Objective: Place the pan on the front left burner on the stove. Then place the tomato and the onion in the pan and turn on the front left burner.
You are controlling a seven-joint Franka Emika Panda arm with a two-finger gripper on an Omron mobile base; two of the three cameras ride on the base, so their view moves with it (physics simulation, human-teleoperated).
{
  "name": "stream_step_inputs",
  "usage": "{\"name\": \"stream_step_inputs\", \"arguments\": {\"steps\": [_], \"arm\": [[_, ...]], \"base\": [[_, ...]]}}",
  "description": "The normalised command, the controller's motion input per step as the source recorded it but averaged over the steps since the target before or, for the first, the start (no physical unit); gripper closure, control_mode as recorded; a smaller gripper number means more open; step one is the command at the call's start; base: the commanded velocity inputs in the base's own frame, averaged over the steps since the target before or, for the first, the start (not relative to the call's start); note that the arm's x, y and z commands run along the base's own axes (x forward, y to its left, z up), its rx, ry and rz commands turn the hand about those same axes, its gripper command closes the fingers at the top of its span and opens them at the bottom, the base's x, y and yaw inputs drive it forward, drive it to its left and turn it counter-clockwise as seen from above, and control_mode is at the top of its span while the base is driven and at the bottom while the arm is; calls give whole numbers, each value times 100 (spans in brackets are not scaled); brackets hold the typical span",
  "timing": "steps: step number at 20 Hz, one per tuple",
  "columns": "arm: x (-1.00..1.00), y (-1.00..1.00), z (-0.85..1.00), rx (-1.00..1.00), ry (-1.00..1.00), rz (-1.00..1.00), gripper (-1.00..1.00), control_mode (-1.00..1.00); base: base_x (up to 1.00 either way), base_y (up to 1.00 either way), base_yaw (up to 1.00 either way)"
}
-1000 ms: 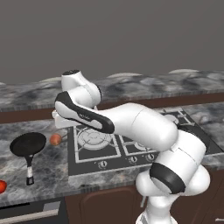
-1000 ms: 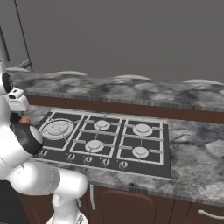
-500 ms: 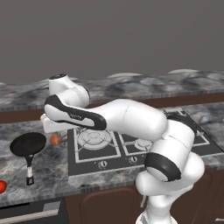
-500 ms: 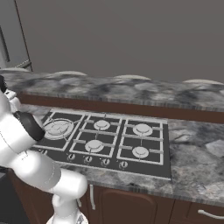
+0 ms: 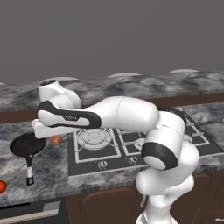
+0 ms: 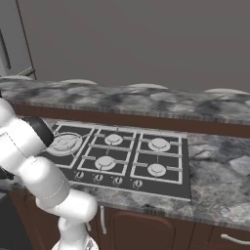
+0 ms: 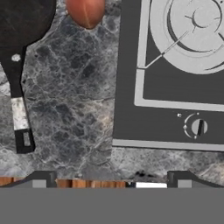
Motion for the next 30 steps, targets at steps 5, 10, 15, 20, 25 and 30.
{"name": "stream_step_inputs", "arguments": {"steps": [5, 10, 15, 20, 25, 30], "arm": [[0, 37, -17, -2, 0, 0, -100, -100], [0, 35, -19, -2, 0, 0, -100, -100], [0, 30, -17, -1, 0, 0, -100, -100], [0, 28, -13, -1, 0, 0, -100, -100], [0, 24, -14, 0, 0, 0, -100, -100], [0, 18, -21, -1, 0, 0, -100, -100]], "base": [[0, 0, 0], [0, 0, 0], [0, 0, 0], [0, 0, 0], [0, 0, 0], [0, 0, 0]]}}
